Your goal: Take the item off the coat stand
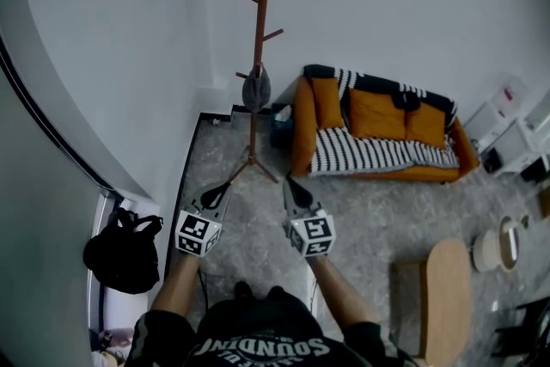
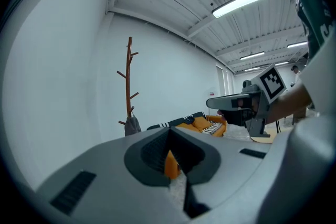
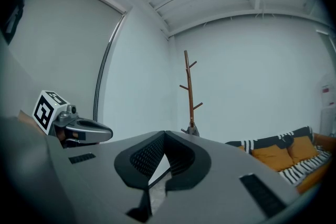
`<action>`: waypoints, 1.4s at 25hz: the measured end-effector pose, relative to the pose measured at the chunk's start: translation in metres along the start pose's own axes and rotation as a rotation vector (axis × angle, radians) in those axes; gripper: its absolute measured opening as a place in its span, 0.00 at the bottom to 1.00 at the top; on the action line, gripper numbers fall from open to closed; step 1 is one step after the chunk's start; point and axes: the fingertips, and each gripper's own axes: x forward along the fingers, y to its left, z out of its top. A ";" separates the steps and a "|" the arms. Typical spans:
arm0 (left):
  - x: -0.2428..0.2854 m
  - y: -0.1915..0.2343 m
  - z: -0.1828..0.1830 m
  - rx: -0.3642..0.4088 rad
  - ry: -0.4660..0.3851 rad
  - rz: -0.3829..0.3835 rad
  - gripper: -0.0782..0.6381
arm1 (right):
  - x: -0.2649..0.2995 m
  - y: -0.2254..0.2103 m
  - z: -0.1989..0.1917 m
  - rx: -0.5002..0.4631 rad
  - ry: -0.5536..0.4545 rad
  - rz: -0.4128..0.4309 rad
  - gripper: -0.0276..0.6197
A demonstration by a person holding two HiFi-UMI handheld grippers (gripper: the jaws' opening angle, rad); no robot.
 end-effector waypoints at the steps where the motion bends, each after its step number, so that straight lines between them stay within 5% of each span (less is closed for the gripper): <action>1: 0.000 0.001 -0.002 0.005 0.004 -0.007 0.11 | 0.002 0.003 -0.001 0.004 -0.003 0.002 0.04; 17: 0.022 0.048 -0.021 -0.026 0.023 -0.025 0.11 | 0.052 0.006 -0.012 0.028 0.011 -0.025 0.04; 25: 0.074 0.081 -0.022 -0.029 0.042 -0.029 0.11 | 0.105 -0.033 -0.026 0.040 0.048 -0.029 0.04; 35: 0.160 0.133 0.009 -0.039 0.037 0.004 0.11 | 0.192 -0.086 0.001 0.024 0.083 0.021 0.04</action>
